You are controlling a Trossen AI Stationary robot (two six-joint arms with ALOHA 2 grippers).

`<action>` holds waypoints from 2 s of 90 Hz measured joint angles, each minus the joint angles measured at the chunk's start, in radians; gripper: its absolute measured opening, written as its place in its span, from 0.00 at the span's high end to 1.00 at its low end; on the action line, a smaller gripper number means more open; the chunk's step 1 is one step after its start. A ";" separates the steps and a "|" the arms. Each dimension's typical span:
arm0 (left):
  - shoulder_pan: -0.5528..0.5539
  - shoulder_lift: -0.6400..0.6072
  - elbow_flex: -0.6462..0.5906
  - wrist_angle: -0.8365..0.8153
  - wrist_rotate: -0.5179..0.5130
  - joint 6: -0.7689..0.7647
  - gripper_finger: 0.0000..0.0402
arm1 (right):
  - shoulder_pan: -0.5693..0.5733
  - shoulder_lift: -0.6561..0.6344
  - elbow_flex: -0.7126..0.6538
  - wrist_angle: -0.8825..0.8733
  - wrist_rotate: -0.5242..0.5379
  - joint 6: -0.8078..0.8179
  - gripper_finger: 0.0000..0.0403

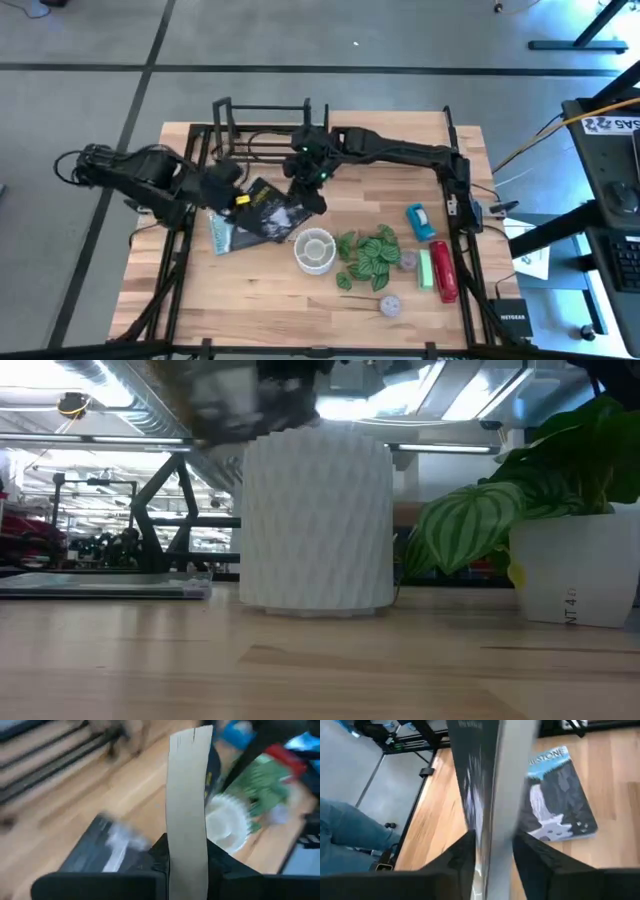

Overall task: Stock shelves
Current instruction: Remove the black book from the bookshelf

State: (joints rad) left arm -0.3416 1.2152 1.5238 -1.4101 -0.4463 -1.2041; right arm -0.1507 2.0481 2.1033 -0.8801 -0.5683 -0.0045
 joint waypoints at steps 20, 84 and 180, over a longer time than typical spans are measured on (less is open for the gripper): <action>-0.216 -0.059 -0.061 -0.148 -0.189 -0.501 0.92 | -0.042 -0.028 0.000 -0.044 0.001 0.002 0.64; -0.425 -0.117 -0.617 0.031 -0.543 -1.050 0.92 | -0.052 -0.028 0.000 -0.053 0.009 0.095 0.63; -0.558 -0.129 -1.050 0.404 -0.414 -1.032 0.71 | 0.048 -0.028 -0.001 0.127 0.095 0.503 0.63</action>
State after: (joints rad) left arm -0.8997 1.0863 0.4736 -1.0057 -0.8603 -2.2363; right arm -0.1028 2.0205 2.1025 -0.7528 -0.4729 0.4980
